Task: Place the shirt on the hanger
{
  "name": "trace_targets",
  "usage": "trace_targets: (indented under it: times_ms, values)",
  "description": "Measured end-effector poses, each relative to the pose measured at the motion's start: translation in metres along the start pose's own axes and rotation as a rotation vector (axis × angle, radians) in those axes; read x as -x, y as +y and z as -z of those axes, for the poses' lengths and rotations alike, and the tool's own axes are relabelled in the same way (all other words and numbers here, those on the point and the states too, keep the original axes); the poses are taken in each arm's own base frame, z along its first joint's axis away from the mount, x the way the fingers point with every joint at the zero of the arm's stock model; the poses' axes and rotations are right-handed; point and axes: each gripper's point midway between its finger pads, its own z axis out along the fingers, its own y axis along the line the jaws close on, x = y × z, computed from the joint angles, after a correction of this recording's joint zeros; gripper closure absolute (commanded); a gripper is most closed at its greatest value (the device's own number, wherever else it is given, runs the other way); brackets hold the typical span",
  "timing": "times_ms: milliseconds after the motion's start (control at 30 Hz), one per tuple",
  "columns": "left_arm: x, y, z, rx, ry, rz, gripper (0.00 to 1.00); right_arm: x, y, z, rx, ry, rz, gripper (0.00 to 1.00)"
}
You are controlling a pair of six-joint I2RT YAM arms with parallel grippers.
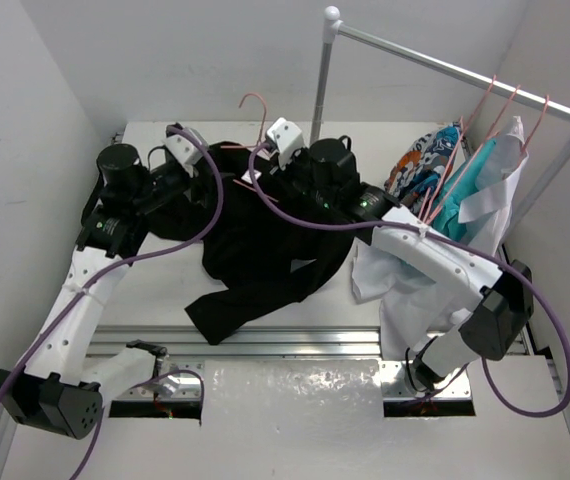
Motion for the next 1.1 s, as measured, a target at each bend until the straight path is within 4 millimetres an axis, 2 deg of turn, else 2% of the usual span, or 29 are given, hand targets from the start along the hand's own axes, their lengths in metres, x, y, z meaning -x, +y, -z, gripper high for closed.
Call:
trace_targets:
  times_ms: [133,333,433,533,633,667,733,767,867,967,1100]
  values:
    - [0.004,0.011,0.0,0.046,-0.007,-0.042,0.37,-0.01,0.009,0.005,0.026,-0.005,0.023,1.0]
    - [-0.004,0.019,-0.017,0.071,0.026,-0.134,0.37,0.01,0.022,0.017,0.073,-0.084,0.036,1.0]
    - [-0.02,0.014,-0.027,0.034,0.072,-0.169,0.36,0.018,0.031,0.024,0.098,-0.11,0.039,1.0]
    - [-0.027,0.012,-0.027,0.018,0.096,-0.196,0.38,0.02,0.038,0.028,0.13,-0.126,0.046,1.0]
    - [-0.027,0.015,-0.027,0.032,0.1,-0.209,0.57,0.018,0.049,0.029,0.186,-0.132,0.053,1.0]
    - [-0.027,0.016,-0.026,0.039,0.102,-0.212,0.71,0.017,0.052,0.029,0.204,-0.132,0.056,1.0]
    - [-0.032,0.015,-0.026,0.032,0.114,-0.217,0.87,0.018,0.055,0.029,0.222,-0.145,0.06,1.0]
    - [-0.036,0.011,-0.027,0.016,0.125,-0.229,1.0,0.02,0.053,0.029,0.221,-0.157,0.069,1.0]
    - [-0.05,-0.002,-0.027,-0.04,0.141,-0.253,1.0,0.015,0.05,0.03,0.225,-0.152,0.083,1.0]
    - [-0.061,-0.007,-0.024,-0.058,0.159,-0.256,1.0,0.005,0.055,0.031,0.257,-0.131,0.094,1.0]
    - [-0.062,-0.01,-0.021,-0.058,0.16,-0.252,1.0,0.003,0.059,0.032,0.277,-0.131,0.101,1.0]
